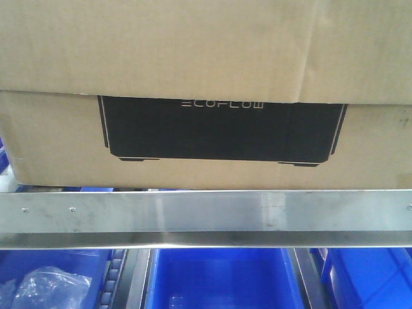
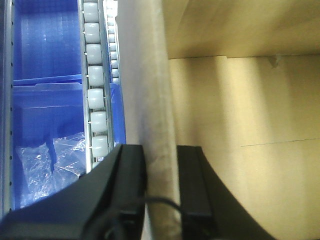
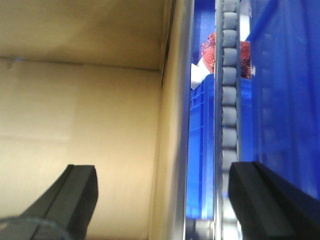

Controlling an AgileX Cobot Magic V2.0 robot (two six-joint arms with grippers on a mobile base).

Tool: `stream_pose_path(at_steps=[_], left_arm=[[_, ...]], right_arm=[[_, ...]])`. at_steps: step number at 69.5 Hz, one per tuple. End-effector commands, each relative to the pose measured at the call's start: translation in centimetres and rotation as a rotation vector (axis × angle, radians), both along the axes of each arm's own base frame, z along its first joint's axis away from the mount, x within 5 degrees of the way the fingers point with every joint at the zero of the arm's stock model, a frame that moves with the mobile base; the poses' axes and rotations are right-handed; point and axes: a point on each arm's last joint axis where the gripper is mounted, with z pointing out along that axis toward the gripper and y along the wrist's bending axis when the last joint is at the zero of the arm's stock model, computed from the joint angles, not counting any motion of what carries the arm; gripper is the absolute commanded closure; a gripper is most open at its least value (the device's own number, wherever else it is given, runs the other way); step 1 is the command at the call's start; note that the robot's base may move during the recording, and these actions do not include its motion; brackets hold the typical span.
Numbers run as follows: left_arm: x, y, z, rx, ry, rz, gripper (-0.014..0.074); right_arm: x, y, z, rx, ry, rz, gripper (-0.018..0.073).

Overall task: Grab box from left shelf to table start
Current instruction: 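Lift the box with both grippers and pull it off the shelf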

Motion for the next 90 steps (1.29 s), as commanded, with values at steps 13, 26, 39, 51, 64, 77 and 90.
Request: stream_pose_path(at_steps=[13,26,39,51,64,77,90], left_arm=[[-0.5,-0.5,2.3,-0.089,-0.107,-0.012,0.0692],[-0.4,-0.5,2.5,-0.094,-0.125,-0.010,0.0692],[-0.3,-0.5,2.6,-0.097,-0.138,-0.008,0.0692],[-0.1,-0.5,2.8,-0.103,-0.169,-0.005,0.0692],[-0.1,-0.5,3.0,-0.097,-0.194,-0.004,0.0692],[-1.7,-0.2,4.6,-0.100,-0.225,-0.009,0.0692],[-4.1,-0.1,6.5,-0.104,-0.252,-0.030,0.0692]], right_arm=[[3.4,-0.5,1.1,-0.042,-0.113,-0.010,-0.0066],[5.5,-0.5,-1.5,-0.058,-0.036,-0.005,-0.0041],[5.7,-0.6,-1.9,-0.062,-0.016,-0.003,0.0244],[5.6,-0.6,-1.9,-0.062,-0.007,-0.003,0.0518],[5.2,-0.6,-1.4,-0.063,-0.020,-0.004,0.0500],[3.6,-0.5,0.7,-0.062,-0.081,-0.006,0.0500],[1.2,-0.4,2.7,-0.061,-0.105,-0.001,0.0500]])
